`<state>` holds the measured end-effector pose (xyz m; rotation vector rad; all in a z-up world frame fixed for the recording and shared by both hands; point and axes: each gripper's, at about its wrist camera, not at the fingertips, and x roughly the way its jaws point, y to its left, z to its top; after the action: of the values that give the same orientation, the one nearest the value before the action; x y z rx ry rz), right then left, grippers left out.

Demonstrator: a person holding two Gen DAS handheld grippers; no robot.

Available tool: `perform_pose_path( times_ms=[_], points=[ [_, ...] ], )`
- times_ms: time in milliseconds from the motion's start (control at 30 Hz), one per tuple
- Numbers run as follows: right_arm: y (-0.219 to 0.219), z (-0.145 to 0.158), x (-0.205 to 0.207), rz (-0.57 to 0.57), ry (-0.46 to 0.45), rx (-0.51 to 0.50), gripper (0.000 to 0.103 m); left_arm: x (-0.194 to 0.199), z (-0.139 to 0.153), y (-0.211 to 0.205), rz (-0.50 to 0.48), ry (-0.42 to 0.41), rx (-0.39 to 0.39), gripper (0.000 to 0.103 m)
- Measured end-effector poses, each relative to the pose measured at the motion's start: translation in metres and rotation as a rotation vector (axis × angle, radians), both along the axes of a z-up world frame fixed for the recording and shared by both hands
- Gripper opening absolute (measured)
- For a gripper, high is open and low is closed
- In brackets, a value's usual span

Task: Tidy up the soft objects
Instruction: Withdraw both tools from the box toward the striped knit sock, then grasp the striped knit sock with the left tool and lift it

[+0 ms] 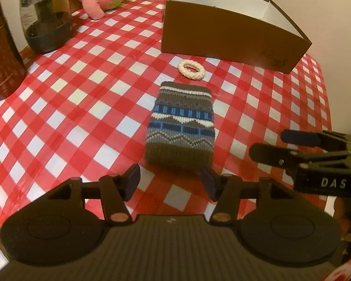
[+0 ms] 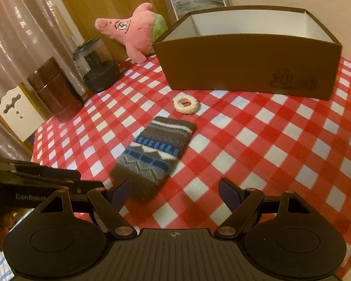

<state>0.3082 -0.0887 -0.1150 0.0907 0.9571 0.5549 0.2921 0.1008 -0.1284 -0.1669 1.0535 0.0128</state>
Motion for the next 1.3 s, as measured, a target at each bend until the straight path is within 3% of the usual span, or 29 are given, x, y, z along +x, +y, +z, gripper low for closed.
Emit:
perform_pose_path(
  times_ms=[167, 533, 733, 833, 933, 1000, 1067, 1167, 1300],
  points=[
    [0.000, -0.007, 0.016, -0.023, 0.009, -0.014, 0.081, 0.018, -0.011, -0.004, -0.030, 0.003, 0.003, 0.061],
    [-0.016, -0.029, 0.032, -0.101, 0.068, -0.033, 0.081, 0.062, -0.040, -0.012, -0.095, 0.026, 0.033, 0.062],
    [-0.021, -0.035, 0.037, -0.123, 0.083, -0.033, 0.081, 0.076, -0.050, -0.011, -0.079, 0.025, 0.071, 0.067],
    [-0.022, -0.036, 0.038, -0.130, 0.087, -0.038, 0.081, 0.079, -0.053, -0.006, -0.061, 0.029, 0.042, 0.067],
    [-0.024, -0.038, 0.039, -0.139, 0.092, -0.037, 0.081, 0.075, -0.052, -0.006, -0.070, 0.010, 0.035, 0.050],
    [-0.024, -0.039, 0.040, -0.143, 0.093, -0.037, 0.081, 0.071, -0.050, -0.006, -0.081, -0.012, 0.042, 0.025],
    [-0.024, -0.039, 0.040, -0.142, 0.093, -0.037, 0.081, 0.068, -0.046, -0.003, -0.079, -0.029, 0.036, 0.012],
    [-0.022, -0.040, 0.042, -0.141, 0.094, -0.035, 0.081, 0.063, -0.042, 0.005, -0.063, -0.043, 0.015, 0.009],
    [-0.023, -0.040, 0.042, -0.134, 0.092, -0.031, 0.081, 0.051, -0.032, 0.023, 0.005, -0.084, 0.060, 0.009]
  ],
)
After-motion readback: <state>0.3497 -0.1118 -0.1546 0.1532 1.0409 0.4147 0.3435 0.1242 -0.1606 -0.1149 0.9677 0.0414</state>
